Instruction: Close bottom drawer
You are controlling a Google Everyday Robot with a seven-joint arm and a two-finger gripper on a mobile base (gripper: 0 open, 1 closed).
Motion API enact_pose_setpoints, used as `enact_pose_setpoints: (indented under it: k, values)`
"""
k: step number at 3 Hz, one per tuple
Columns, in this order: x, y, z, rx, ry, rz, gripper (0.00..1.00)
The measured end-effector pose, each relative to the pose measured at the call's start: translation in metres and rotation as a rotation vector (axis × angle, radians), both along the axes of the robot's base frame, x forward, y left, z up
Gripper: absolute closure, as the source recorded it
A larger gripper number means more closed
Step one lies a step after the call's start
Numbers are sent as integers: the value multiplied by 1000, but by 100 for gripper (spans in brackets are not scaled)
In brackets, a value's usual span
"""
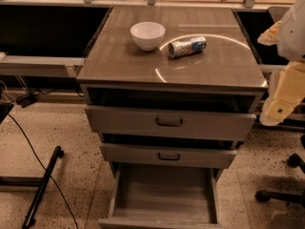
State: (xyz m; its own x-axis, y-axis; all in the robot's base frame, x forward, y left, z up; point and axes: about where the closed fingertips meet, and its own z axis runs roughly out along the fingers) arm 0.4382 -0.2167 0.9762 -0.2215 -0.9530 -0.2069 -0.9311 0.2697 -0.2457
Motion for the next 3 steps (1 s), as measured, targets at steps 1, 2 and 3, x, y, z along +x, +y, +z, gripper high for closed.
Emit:
enact_pose_setpoints:
  k: [1, 2, 3]
  values:
    - [1, -1, -1, 7, -10, -1, 0]
    - [-8, -3, -37, 78, -1, 28, 0]
    - [-24, -31, -113, 213, 0, 23, 0]
